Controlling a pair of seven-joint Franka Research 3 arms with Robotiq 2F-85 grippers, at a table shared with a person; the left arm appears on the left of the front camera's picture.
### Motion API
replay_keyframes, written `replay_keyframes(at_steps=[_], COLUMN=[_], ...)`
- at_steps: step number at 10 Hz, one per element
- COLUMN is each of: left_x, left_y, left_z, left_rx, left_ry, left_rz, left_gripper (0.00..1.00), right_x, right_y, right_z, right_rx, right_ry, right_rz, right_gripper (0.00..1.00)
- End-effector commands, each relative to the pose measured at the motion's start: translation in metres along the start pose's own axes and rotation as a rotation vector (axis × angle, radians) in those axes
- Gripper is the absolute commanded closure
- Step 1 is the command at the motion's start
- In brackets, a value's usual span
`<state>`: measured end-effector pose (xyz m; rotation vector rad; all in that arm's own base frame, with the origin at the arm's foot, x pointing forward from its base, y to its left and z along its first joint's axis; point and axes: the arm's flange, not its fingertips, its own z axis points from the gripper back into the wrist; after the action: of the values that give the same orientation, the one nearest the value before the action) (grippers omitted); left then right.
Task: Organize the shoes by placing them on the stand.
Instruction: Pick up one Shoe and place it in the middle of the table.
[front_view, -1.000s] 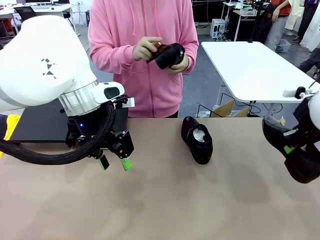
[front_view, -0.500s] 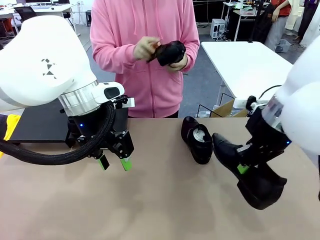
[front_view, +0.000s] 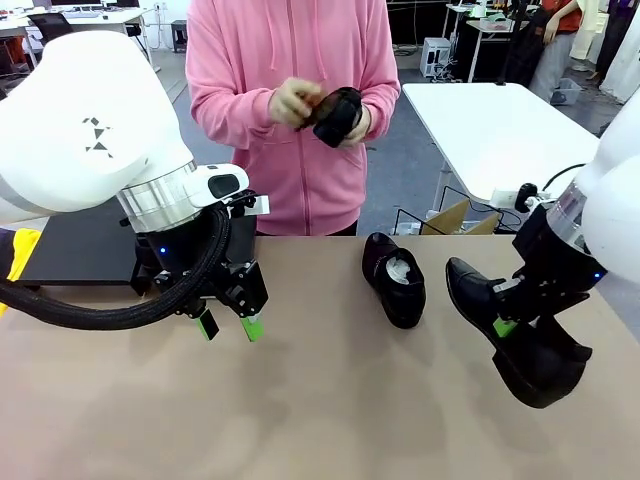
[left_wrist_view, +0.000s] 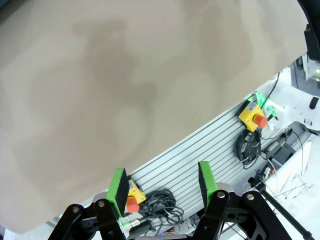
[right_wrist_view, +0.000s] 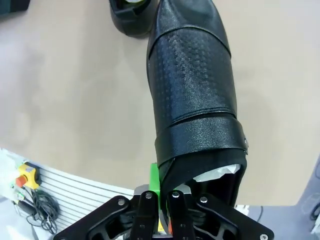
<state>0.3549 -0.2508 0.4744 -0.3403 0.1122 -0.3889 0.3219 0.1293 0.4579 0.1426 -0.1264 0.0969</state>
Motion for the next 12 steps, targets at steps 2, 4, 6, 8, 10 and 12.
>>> replay_keyframes(at_steps=[2, 4, 6, 8, 10, 12], left_x=[-0.003, -0.003, -0.003, -0.003, -0.003, -0.003], left_y=[0.001, 0.001, 0.001, 0.001, 0.001, 0.001], left_z=[-0.001, -0.001, -0.001, -0.001, -0.001, -0.001], left_rx=[-0.023, -0.023, -0.023, -0.023, -0.023, -0.023], left_ry=[-0.013, -0.013, -0.013, -0.013, -0.013, -0.013], left_rz=[-0.001, -0.001, -0.001, -0.001, -0.001, -0.001], left_gripper=[0.27, 0.27, 0.27, 0.27, 0.27, 0.27], right_x=[-0.034, -0.056, -0.069, -0.070, -0.069, -0.067], right_y=[0.036, 0.077, 0.105, 0.129, 0.144, 0.149], right_z=[-0.022, -0.051, -0.081, -0.111, -0.150, -0.169], right_rx=[-0.022, -0.019, -0.036, -0.034, -0.033, -0.049], right_ry=[-0.112, -0.181, -0.179, -0.179, -0.148, -0.120], right_rz=[-0.153, -0.180, -0.159, -0.142, -0.113, -0.099], right_gripper=[1.00, 1.00, 1.00, 1.00, 1.00, 1.00])
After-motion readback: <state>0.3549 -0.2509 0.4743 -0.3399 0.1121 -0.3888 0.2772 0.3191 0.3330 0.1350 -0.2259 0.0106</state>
